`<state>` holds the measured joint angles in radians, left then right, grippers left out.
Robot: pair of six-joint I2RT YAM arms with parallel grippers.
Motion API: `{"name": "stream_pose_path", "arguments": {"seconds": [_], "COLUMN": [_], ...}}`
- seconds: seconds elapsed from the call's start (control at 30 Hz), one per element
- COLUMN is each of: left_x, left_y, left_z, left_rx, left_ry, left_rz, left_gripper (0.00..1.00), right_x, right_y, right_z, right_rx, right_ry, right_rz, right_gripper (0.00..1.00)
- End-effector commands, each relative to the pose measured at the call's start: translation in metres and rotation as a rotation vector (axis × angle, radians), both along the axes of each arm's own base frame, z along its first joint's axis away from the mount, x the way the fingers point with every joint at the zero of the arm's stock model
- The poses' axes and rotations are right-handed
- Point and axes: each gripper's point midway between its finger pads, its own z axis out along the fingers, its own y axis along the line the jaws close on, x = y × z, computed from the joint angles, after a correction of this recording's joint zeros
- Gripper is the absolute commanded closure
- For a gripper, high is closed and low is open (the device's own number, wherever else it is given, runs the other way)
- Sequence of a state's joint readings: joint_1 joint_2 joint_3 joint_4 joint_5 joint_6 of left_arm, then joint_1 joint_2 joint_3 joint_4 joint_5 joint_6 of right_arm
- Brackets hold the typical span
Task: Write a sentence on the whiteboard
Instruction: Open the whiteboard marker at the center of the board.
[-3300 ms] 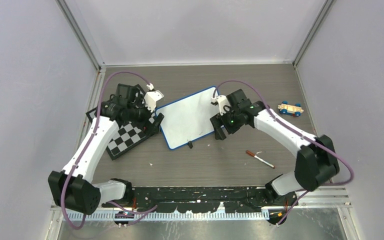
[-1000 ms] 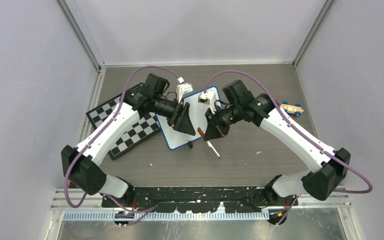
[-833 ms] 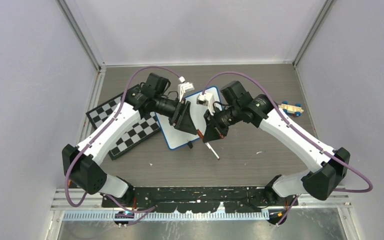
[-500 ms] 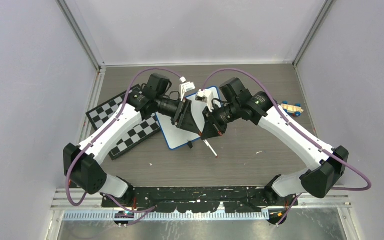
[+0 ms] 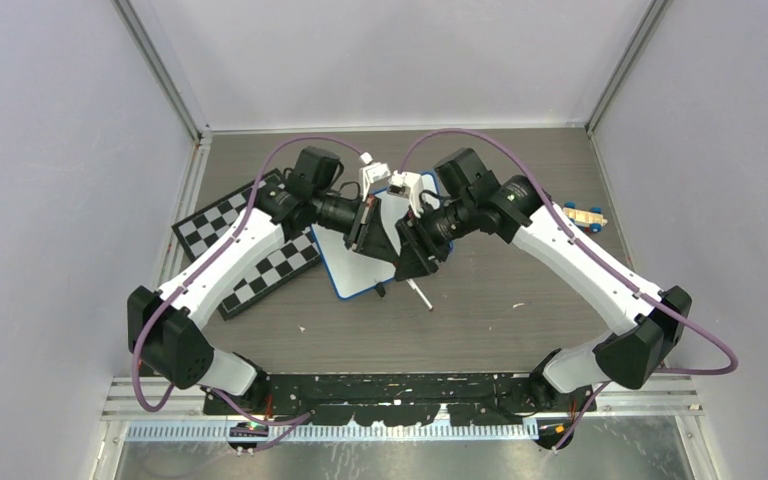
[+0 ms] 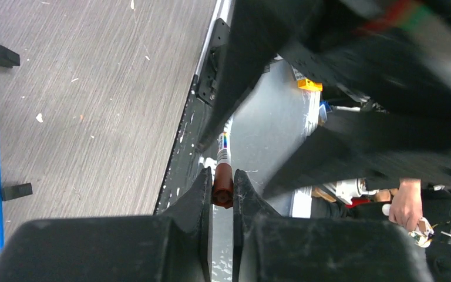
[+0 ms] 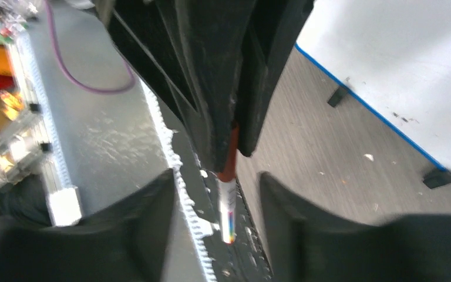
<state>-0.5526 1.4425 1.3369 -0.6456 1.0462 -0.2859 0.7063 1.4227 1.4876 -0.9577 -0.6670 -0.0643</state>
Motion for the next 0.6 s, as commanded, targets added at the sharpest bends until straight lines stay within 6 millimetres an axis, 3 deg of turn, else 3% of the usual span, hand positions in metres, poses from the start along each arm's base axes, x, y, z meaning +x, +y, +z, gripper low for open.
{"name": "stream_pose_path", "arguments": {"seconds": [0.0,0.13,0.23,0.43,0.57], "left_x": [0.025,0.056,0.074,0.090,0.093], "left_y": [0.010,0.029,0.045,0.063,0.066], "left_z": [0.027,0.065,0.100,0.141,0.151], "left_rx": [-0.069,-0.215,-0.330,-0.489,-0.549], "left_ry": [-0.066,-0.068,-0.092,-0.109,-0.094], "left_rz": [0.076,0.198,0.300,0.427,0.470], "left_gripper": [1.00,1.00,1.00,1.00,1.00], "right_x": [0.017,0.054,0.081,0.075,0.095], "right_y": [0.005,-0.009,-0.019,-0.007,-0.002], "right_z": [0.054,0.093,0.108,0.120,0.135], "right_rx": [0.136,0.290,0.383,0.491,0.557], "right_ry": [0.009,0.066,0.081,0.217,0.305], "right_rz": [-0.058,-0.198,-0.320,-0.268,-0.404], "right_gripper": [0.28,0.22,0.22,0.23,0.25]}}
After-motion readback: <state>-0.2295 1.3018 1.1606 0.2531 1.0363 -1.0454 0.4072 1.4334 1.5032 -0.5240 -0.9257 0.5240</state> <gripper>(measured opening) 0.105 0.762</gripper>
